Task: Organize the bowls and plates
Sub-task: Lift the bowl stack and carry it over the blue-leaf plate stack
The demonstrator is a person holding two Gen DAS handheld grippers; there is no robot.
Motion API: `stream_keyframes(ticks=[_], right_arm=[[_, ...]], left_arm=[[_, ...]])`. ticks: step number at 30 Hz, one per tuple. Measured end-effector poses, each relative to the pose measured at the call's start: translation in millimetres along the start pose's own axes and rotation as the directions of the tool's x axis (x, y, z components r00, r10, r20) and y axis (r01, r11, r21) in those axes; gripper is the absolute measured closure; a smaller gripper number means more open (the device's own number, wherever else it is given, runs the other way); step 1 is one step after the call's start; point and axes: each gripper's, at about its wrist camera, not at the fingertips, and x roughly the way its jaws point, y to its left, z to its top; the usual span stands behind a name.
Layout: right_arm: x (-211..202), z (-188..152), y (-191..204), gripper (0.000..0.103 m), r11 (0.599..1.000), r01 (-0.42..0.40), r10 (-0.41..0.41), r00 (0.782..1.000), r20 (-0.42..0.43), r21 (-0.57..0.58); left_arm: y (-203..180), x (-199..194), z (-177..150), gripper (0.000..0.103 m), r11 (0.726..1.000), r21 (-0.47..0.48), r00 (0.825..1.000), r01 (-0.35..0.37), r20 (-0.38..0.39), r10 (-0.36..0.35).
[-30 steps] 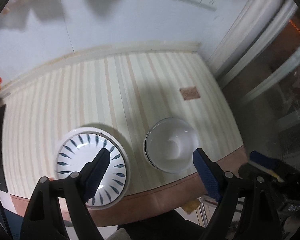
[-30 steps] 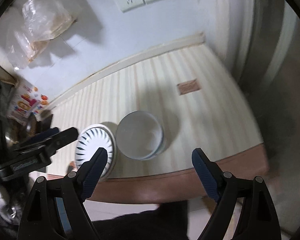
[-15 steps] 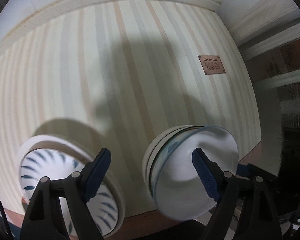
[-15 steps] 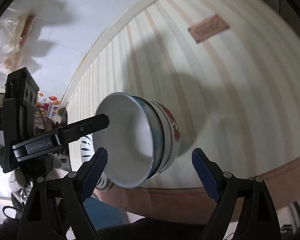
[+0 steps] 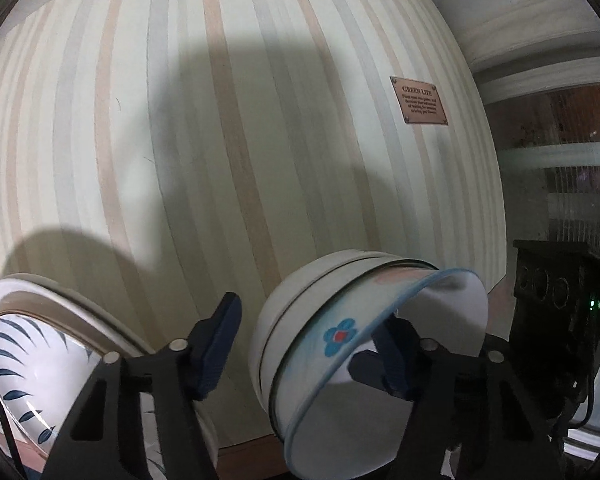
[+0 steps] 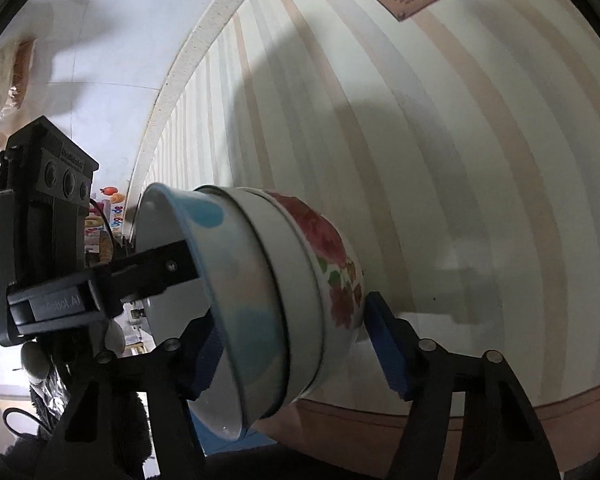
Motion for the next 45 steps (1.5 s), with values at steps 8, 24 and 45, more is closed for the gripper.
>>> stream_keyframes(ticks=[8, 24, 45], right_arm=[[8.9, 9.3, 6.2, 0.039, 1.0, 0.016, -0.016, 1.0, -0.013, -0.01], [9.7, 8.0, 8.5, 0.04, 1.0, 0.013, -0.013, 1.0, -0.019, 0.017], [-4.7, 16.3, 57.0, 0.04, 0.999, -0.026, 0.024, 0.998, -0.05, -0.039]], left_arm=[[1.4, 0.6, -4.9, 0.049, 1.0, -0.018, 0.999, 0.022, 0.033, -0.022], [-5.2, -8.3, -8.7, 0.049, 0.999, -0.028, 0.998, -0.016, 0.06, 0.017], [13.1, -55.5, -13.5, 0.049, 0.995, -0.096, 0.993, -0.028, 0.112, 0.038]])
